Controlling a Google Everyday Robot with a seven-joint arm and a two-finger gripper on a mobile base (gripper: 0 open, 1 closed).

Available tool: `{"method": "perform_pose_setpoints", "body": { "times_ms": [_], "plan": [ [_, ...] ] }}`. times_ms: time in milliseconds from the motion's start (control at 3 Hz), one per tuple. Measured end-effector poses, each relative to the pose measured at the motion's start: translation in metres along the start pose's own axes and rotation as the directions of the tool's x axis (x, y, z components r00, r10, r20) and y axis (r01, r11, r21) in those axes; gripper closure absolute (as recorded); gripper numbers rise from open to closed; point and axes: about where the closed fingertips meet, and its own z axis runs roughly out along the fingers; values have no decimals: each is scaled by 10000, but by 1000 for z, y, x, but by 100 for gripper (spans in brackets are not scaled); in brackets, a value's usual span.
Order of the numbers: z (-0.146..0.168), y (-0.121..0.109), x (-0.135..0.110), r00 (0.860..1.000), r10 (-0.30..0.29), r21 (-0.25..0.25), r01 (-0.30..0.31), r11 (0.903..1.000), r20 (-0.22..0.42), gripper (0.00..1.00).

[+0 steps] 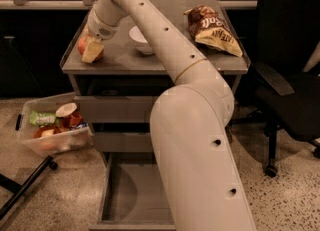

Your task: Pick apple from bottom drawer and place on counter

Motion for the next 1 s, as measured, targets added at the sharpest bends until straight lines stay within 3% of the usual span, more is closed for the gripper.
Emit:
{"method": "perform_pose_setpoints", "body": {
  "times_ms": [333,667,1000],
  "plan": [
    [-5,-1,3,9993,206,-106,-202,9997,321,12],
    [-5,-1,2,9992,206,-105,-203,9997,330,0],
    [-5,-1,2,9992,206,-105,-203,9997,330,0]
  ]
}}
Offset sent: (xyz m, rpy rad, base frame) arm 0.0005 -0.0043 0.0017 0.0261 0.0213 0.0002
